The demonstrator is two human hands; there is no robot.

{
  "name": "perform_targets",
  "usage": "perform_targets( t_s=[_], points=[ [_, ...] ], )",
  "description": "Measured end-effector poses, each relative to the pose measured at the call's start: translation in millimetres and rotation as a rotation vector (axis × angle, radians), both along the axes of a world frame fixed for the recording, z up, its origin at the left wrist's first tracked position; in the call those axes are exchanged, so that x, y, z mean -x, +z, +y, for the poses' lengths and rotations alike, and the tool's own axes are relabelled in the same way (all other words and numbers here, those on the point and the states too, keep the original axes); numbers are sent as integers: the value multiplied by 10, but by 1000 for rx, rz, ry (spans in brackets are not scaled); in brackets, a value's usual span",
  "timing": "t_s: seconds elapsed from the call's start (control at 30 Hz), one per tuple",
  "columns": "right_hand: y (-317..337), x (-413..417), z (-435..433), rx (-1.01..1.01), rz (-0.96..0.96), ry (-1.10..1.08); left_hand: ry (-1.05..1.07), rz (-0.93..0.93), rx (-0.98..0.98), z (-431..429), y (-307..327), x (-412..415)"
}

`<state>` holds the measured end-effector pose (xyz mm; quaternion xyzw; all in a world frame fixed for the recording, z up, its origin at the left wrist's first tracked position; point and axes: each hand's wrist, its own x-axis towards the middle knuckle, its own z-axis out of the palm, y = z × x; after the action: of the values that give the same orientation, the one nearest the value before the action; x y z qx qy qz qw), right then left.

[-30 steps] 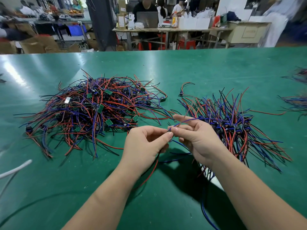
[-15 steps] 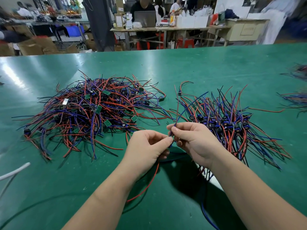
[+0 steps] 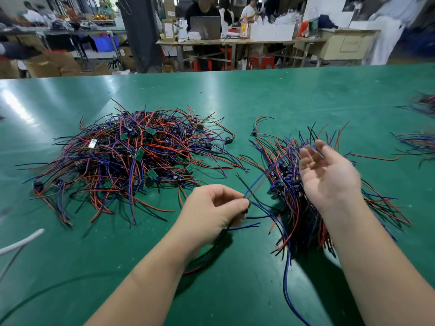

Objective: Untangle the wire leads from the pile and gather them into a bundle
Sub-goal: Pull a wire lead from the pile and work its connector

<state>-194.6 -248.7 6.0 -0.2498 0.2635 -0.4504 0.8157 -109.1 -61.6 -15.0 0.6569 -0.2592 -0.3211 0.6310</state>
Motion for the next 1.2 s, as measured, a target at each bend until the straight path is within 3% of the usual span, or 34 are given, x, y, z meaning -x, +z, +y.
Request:
perform_targets(
  t_s=[0.07,0.17,0.27,0.37,0.6,0.8,0.9,1.1,1.13,1.2],
  points=[
    [25,30,-7,-8,26,12,37,259,144,0,72,-45],
    [-7,2,154,198,243,288,23,588,362,28,170,-119],
    [-99,-86,470,472,382,598,-1,673,413,49,193,-153],
    [-168,-143,662,632,276,620,33,681,359,24,161,-121],
    [-168,-165,706,709,194,419,84,629,203,-36,52,-28],
    [-83,-152,571,282,-2,432,16,309,256,-71,-34,94],
    [-24,-100,489,209,-15,442,94,147,197,-73,-61,71],
    [-41,-39,474,424,159,672,321,285,149,-91,-34,-56],
    [-61,-51,496,470,212,695,311,263,158,-83,-21,-65],
    [-109,-88,538,552,363,663,261,19,144,-52,-20,-51]
  ],
)
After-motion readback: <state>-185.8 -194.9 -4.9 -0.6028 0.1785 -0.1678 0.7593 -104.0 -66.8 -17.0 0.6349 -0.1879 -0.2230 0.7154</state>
